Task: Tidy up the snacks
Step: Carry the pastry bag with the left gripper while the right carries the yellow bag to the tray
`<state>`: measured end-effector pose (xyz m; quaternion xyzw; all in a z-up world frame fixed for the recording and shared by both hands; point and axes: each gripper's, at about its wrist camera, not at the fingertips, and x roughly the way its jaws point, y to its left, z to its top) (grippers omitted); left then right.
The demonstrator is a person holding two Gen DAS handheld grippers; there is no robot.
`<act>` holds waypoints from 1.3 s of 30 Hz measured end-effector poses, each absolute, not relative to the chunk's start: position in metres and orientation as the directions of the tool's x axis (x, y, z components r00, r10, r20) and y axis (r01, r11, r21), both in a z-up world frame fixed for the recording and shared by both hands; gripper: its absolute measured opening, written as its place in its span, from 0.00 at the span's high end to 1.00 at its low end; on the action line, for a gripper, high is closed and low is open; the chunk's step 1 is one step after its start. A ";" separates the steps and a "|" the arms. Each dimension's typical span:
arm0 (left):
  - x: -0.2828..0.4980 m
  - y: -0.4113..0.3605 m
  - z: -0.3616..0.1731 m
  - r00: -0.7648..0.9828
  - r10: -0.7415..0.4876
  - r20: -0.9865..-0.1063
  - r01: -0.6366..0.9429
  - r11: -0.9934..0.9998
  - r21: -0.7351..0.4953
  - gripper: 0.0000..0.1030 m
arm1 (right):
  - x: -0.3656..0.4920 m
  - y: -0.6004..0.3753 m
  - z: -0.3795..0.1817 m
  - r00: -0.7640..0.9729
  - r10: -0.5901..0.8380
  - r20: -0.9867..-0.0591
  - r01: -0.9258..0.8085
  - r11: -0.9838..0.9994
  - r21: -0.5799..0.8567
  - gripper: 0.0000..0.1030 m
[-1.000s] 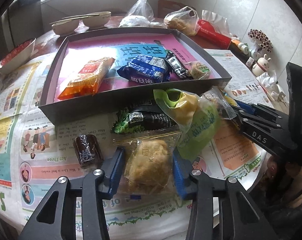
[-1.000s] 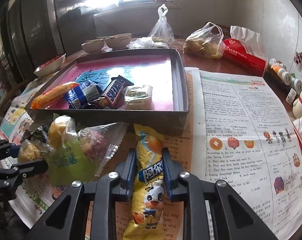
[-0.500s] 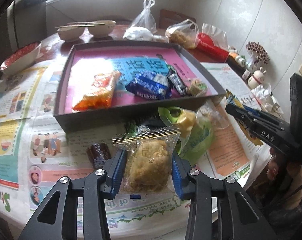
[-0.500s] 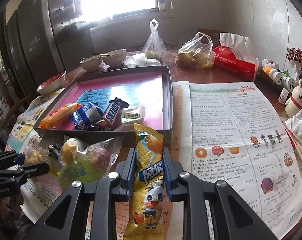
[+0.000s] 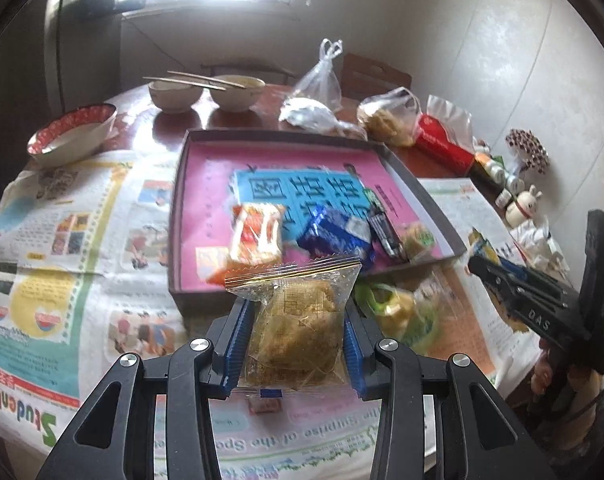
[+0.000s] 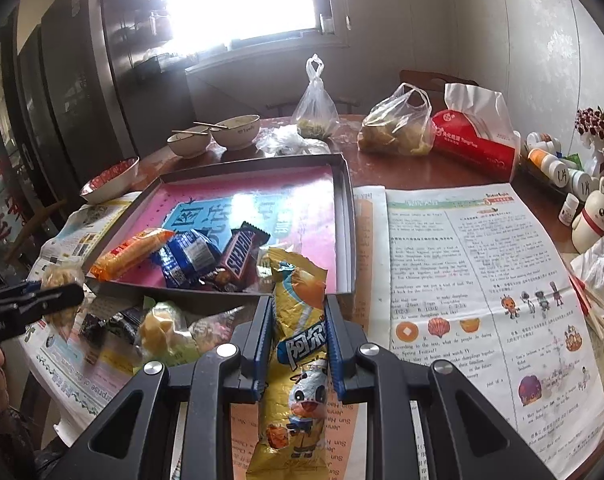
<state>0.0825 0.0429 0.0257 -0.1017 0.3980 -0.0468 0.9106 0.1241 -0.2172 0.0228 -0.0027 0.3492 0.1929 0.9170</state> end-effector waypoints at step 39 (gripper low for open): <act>0.177 0.024 0.003 0.637 -0.156 -0.755 0.005 0.980 -0.198 0.58 | 0.193 -0.200 0.031 0.672 0.392 -0.628 -0.372 0.912 0.171 0.76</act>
